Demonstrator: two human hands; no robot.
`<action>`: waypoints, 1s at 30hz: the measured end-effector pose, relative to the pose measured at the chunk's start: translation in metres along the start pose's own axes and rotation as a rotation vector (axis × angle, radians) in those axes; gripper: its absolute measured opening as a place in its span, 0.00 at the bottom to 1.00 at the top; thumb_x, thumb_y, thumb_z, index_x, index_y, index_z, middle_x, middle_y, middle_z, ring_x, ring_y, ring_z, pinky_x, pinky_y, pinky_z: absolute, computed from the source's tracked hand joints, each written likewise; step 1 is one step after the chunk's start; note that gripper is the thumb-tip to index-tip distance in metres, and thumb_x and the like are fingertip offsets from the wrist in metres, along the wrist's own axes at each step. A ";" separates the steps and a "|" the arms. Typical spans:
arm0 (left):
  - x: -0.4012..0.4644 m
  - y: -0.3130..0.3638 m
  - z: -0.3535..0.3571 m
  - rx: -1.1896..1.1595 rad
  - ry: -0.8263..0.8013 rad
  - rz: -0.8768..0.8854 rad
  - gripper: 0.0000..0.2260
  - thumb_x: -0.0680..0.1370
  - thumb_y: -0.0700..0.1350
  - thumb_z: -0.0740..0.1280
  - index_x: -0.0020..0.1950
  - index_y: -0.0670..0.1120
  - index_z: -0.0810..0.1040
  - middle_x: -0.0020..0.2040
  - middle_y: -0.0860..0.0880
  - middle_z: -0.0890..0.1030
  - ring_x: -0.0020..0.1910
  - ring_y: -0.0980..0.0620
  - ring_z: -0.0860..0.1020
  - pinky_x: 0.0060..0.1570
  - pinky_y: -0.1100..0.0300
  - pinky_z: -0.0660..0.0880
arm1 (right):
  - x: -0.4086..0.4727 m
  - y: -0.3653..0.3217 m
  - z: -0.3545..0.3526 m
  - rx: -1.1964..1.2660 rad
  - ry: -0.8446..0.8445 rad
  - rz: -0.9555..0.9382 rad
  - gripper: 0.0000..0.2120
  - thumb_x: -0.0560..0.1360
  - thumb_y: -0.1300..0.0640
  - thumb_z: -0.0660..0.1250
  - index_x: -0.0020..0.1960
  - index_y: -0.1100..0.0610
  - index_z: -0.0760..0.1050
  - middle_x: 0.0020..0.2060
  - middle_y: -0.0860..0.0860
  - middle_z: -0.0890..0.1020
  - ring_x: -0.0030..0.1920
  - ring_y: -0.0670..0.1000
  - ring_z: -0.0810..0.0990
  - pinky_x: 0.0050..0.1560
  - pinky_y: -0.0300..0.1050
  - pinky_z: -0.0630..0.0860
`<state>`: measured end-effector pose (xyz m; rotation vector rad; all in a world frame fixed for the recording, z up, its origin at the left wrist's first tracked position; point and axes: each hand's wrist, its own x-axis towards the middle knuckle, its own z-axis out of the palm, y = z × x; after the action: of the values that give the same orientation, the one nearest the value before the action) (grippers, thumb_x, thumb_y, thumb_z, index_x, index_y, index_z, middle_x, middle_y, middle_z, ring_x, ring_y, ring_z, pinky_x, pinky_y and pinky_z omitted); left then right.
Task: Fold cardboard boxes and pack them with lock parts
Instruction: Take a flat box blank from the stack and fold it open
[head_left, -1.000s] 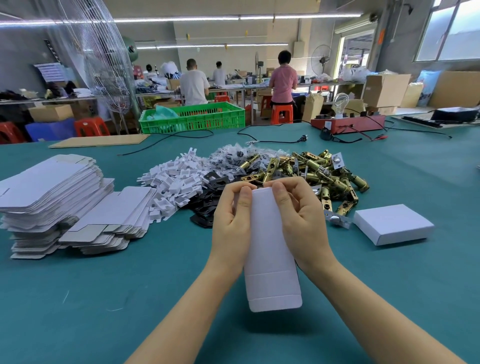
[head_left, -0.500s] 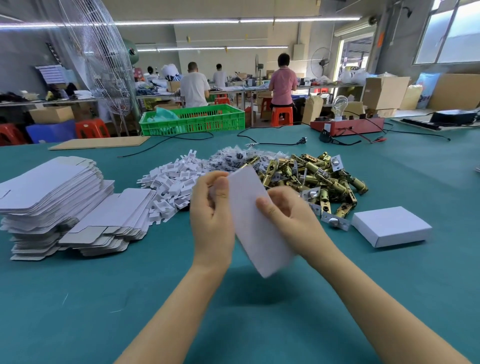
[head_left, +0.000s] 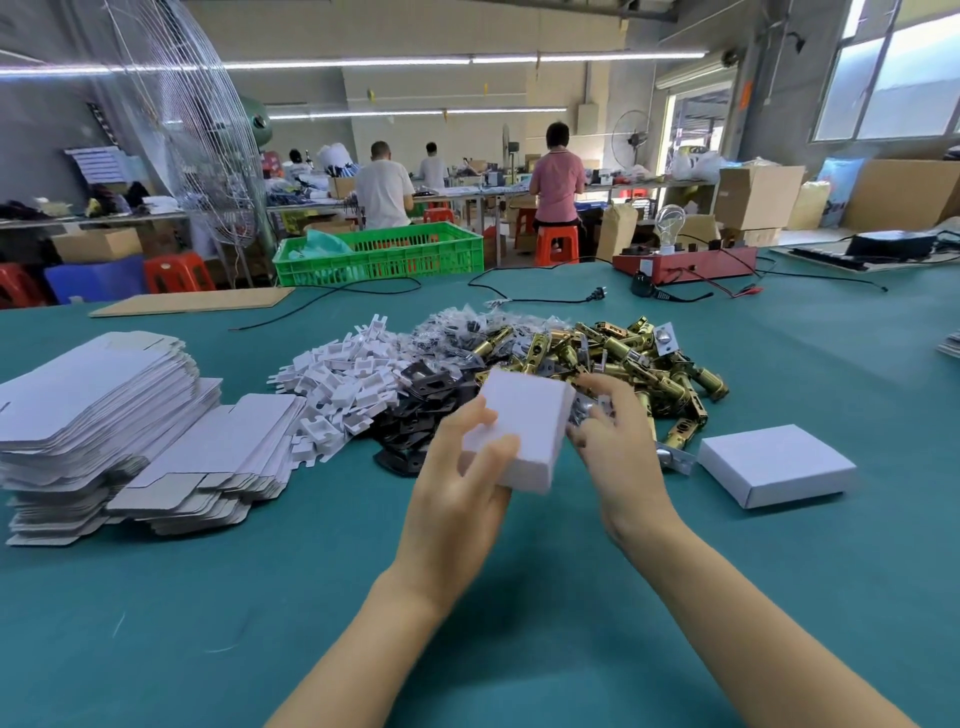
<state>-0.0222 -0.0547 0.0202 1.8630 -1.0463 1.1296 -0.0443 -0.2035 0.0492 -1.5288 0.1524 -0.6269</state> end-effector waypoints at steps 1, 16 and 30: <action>-0.003 -0.001 0.000 0.038 -0.001 0.050 0.18 0.71 0.30 0.71 0.54 0.45 0.70 0.61 0.34 0.73 0.63 0.42 0.71 0.50 0.56 0.76 | 0.001 -0.002 0.001 0.145 0.030 0.141 0.19 0.75 0.69 0.55 0.57 0.48 0.72 0.57 0.44 0.70 0.64 0.52 0.70 0.59 0.53 0.77; -0.009 -0.001 0.011 -0.785 -0.148 -0.910 0.16 0.78 0.41 0.69 0.64 0.52 0.74 0.56 0.54 0.83 0.55 0.52 0.81 0.54 0.57 0.79 | 0.005 0.023 -0.009 0.235 -0.469 0.118 0.20 0.77 0.64 0.64 0.67 0.51 0.71 0.60 0.52 0.81 0.57 0.52 0.80 0.56 0.48 0.78; -0.014 -0.028 0.002 -0.779 -0.285 -0.952 0.19 0.69 0.35 0.77 0.56 0.49 0.79 0.50 0.52 0.86 0.51 0.55 0.83 0.47 0.64 0.78 | 0.001 0.033 -0.004 0.042 -0.568 0.040 0.20 0.81 0.62 0.61 0.67 0.43 0.68 0.59 0.42 0.80 0.59 0.45 0.78 0.59 0.42 0.76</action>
<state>-0.0003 -0.0406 0.0018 1.5461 -0.4752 -0.1078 -0.0365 -0.2103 0.0177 -1.6007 -0.2610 -0.1458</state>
